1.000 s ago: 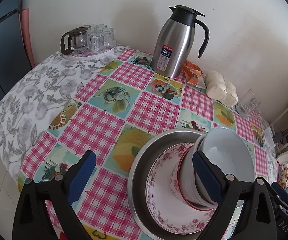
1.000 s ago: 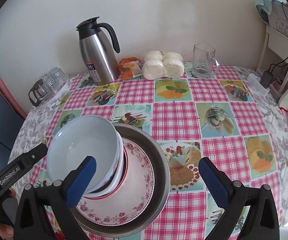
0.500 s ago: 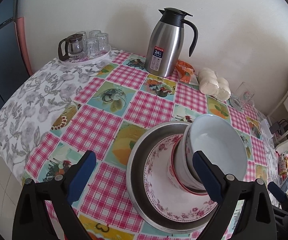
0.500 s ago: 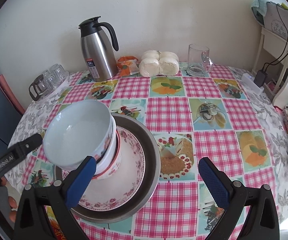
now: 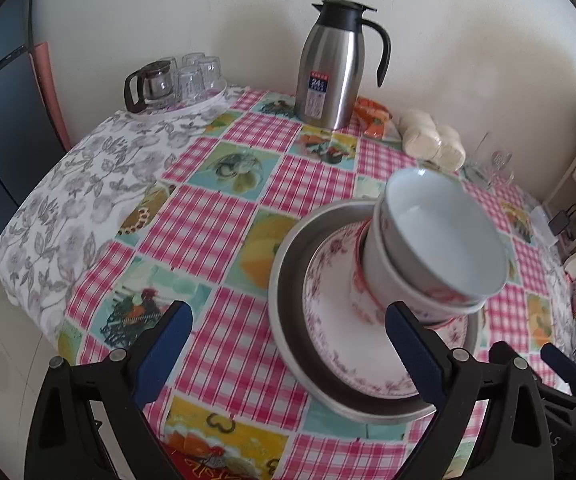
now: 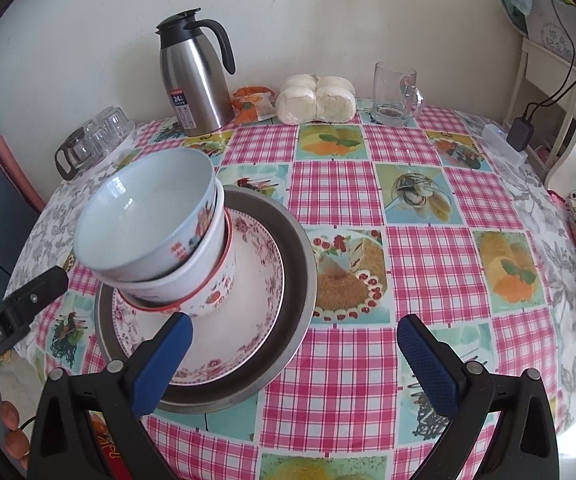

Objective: Organize plates and bowls

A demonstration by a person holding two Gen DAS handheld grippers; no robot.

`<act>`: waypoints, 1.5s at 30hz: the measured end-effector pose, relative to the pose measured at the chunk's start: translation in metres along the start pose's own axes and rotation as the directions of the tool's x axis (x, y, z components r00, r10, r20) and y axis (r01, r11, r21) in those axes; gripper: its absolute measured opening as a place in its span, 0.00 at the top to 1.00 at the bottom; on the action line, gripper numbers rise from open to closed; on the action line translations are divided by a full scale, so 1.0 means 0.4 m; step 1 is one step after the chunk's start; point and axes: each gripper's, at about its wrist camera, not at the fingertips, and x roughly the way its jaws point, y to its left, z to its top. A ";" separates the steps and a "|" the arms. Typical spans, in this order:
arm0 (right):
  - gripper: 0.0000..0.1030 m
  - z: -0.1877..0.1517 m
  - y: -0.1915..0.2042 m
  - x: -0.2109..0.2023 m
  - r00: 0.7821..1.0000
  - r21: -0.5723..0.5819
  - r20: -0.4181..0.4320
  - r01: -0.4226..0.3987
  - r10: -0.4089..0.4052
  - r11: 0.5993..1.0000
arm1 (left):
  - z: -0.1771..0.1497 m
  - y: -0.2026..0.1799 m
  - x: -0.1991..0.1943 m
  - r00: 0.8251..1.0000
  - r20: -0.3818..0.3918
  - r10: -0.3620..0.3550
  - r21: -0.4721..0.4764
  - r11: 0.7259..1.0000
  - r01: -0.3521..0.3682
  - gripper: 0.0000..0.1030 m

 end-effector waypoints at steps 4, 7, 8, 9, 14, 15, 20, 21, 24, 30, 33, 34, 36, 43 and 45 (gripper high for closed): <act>0.00 -0.022 0.001 0.007 1.000 -0.007 -0.020 0.015 -0.015 1.000 | -0.026 0.000 0.012 0.999 -0.030 0.035 0.024 0.999 -0.035 0.06; 0.00 -0.033 0.002 0.009 0.999 -0.009 -0.029 0.022 -0.022 1.000 | -0.043 0.003 0.021 0.997 -0.053 0.056 0.036 0.998 -0.054 0.06; 0.00 -0.036 0.001 0.010 0.999 -0.009 -0.031 0.024 -0.025 1.000 | -0.049 0.005 0.027 0.996 -0.069 0.062 0.039 0.997 -0.059 0.06; 0.00 -0.038 0.000 0.010 0.999 -0.008 -0.033 0.027 -0.028 1.000 | -0.053 0.006 0.034 0.995 -0.082 0.064 0.040 0.997 -0.061 0.06; 0.00 -0.046 -0.003 0.011 0.999 0.001 -0.042 0.032 -0.032 0.999 | -0.068 0.006 0.052 0.990 -0.127 0.065 0.051 0.997 -0.059 0.06; 0.00 -0.048 -0.003 0.011 0.998 0.001 -0.044 0.033 -0.033 0.999 | -0.069 0.005 0.054 0.989 -0.134 0.065 0.053 0.997 -0.059 0.06; 0.00 -0.056 -0.004 0.014 0.998 0.002 -0.053 0.039 -0.039 0.999 | -0.078 0.002 0.057 0.987 -0.143 0.068 0.066 0.996 -0.059 0.06; 0.00 -0.056 -0.004 0.015 0.998 0.001 -0.055 0.040 -0.040 0.999 | -0.079 0.000 0.058 0.987 -0.146 0.067 0.068 0.996 -0.057 0.06; 0.00 -0.058 -0.004 0.019 0.997 -0.002 -0.061 0.044 -0.044 0.999 | -0.080 -0.003 0.060 0.986 -0.152 0.067 0.073 0.996 -0.057 0.06; 0.00 -0.060 -0.004 0.022 0.997 -0.008 -0.069 0.046 -0.046 0.999 | -0.077 0.001 0.066 0.985 -0.159 0.067 0.065 0.996 -0.057 0.06; 0.00 -0.060 -0.005 0.025 0.996 -0.010 -0.070 0.046 -0.047 0.999 | -0.076 0.001 0.067 0.985 -0.160 0.061 0.060 0.997 -0.052 0.06; 0.00 -0.060 -0.005 0.025 0.996 -0.011 -0.071 0.046 -0.047 0.999 | -0.076 0.000 0.067 0.985 -0.160 0.061 0.060 0.997 -0.052 0.06; 0.00 -0.061 -0.005 0.027 0.996 -0.012 -0.072 0.046 -0.047 0.999 | -0.076 -0.001 0.067 0.985 -0.160 0.061 0.062 0.997 -0.052 0.06; 0.00 -0.059 -0.006 0.027 0.996 -0.014 -0.073 0.048 -0.049 0.999 | -0.075 0.001 0.068 0.985 -0.159 0.065 0.057 0.997 -0.057 0.06; 0.00 -0.059 -0.006 0.027 0.996 -0.014 -0.074 0.048 -0.049 0.999 | -0.075 0.001 0.068 0.985 -0.159 0.065 0.058 0.997 -0.056 0.06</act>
